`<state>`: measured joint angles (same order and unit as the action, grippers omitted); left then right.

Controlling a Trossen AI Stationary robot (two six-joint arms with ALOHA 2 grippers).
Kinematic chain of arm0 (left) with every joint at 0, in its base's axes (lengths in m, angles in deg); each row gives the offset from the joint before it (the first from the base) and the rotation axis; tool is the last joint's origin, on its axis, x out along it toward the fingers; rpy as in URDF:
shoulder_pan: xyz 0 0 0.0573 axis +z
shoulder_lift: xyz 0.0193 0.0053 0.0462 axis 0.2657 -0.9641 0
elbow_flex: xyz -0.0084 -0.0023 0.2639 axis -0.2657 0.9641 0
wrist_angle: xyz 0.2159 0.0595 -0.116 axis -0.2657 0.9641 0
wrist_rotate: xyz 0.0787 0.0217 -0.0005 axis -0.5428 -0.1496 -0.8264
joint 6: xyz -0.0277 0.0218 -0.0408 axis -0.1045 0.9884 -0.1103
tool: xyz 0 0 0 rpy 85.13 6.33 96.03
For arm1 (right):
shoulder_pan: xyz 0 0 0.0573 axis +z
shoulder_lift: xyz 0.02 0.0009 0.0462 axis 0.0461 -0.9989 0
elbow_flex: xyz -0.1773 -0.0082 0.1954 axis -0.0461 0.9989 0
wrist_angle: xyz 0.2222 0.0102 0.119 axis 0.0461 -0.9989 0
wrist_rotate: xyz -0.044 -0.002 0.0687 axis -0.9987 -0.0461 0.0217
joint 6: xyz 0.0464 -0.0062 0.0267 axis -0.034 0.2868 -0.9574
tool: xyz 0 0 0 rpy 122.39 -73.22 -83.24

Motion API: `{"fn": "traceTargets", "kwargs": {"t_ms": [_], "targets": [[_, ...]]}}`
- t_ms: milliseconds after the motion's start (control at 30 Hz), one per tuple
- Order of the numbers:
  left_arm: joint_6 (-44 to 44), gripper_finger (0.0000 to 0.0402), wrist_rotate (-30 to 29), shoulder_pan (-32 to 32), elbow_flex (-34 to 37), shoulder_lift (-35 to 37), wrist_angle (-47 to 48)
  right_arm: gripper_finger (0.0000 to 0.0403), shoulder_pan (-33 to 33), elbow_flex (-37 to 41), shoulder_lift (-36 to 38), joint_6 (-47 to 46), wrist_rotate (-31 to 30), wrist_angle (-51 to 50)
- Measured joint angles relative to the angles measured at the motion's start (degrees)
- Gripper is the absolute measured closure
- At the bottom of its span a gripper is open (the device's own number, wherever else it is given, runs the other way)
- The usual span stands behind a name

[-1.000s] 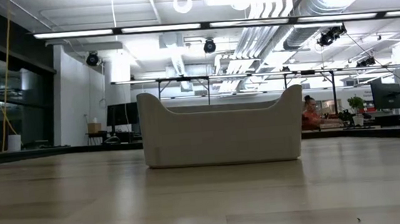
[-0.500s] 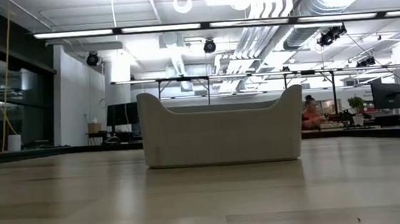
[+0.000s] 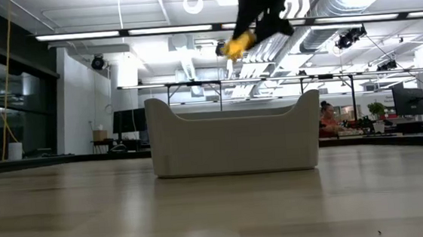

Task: Pick and place medicine bottles into bin by pill shape (circle, oval)
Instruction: Put the orange capsule bottle into the blue bin

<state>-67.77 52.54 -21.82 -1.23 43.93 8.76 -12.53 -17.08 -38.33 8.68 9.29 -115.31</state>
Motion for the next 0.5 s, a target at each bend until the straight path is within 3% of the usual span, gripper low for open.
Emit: {"fn": "traceTargets", "kwargs": {"t_ms": [167, 500], "targets": [[0.0, 0.0129, -0.1, 0.0, 0.0, 0.0, 0.0, 0.0217, -3.5, -2.9, -8.7, 0.9, 0.0, -5.8], [0.0, 0.0129, 0.0, 0.0, 0.0, 0.0, 0.0, 0.0217, -6.0, -2.8, -19.9, -3.9, 1.2, -5.2]]}}
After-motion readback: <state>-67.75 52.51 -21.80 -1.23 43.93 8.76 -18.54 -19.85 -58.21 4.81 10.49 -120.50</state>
